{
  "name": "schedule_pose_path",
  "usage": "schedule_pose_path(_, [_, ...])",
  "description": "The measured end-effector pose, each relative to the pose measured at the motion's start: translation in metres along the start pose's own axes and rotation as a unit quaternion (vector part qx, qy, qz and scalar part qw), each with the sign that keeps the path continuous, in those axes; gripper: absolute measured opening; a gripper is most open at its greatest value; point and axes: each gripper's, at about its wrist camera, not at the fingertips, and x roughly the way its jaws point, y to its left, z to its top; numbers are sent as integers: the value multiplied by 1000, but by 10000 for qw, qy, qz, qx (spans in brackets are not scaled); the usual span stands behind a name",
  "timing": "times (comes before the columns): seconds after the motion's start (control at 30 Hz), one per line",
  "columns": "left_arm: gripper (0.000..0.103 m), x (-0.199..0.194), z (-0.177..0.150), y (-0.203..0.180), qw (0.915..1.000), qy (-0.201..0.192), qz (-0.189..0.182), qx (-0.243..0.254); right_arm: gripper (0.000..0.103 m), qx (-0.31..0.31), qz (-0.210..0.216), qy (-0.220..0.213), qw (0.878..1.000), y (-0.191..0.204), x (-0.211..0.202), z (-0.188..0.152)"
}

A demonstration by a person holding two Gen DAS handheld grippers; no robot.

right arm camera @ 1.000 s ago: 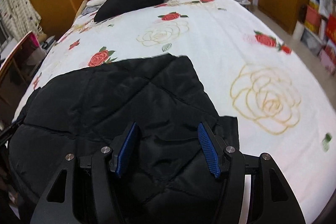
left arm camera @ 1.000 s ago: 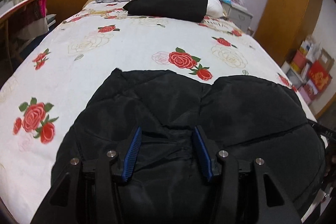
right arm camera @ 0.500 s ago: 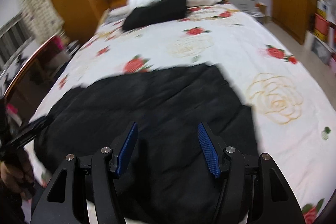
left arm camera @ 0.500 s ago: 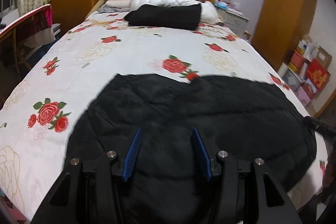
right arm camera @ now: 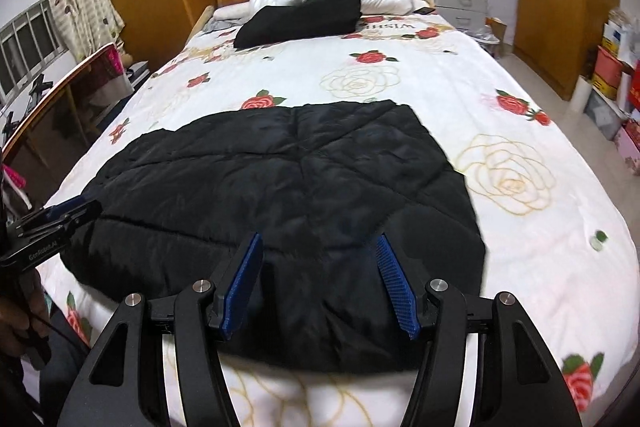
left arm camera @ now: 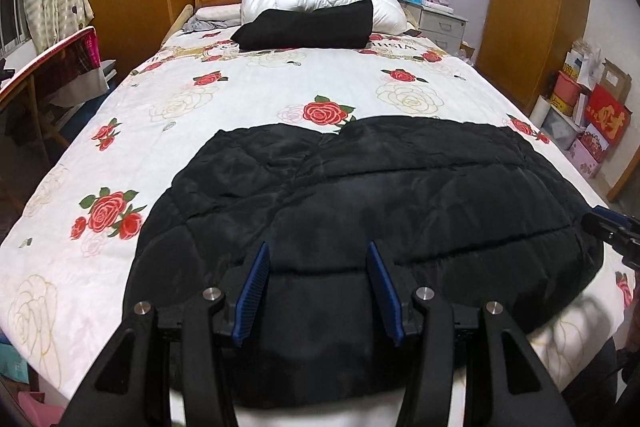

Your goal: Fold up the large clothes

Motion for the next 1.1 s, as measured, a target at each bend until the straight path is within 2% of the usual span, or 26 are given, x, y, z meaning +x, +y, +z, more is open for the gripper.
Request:
schedule_pose_path(0.23, [54,-26,-15,-8,9998,111,-131,-27,60,55,-24,-18,10000,2,-29,-19])
schedule_pose_path(0.37, [62,-46,-23,-11,9999,23,-161,-46,60,-4,32,-95,9999,15,-45,-27])
schedule_pose_path(0.77, [63,-88,-42,-15,9995,-48,-273,-161,60,-301,140,-256,9991,54,-74,-44])
schedule_pose_path(0.9, [63,-93,-44,-16,9989,-130,-389,-232,60,-397,106,-329,9986,61,-78,-49])
schedule_pose_path(1.1, [63,-84,-49,-16,9987,52,-383,-331,60,-415,81,-231,9988,62,-72,-53])
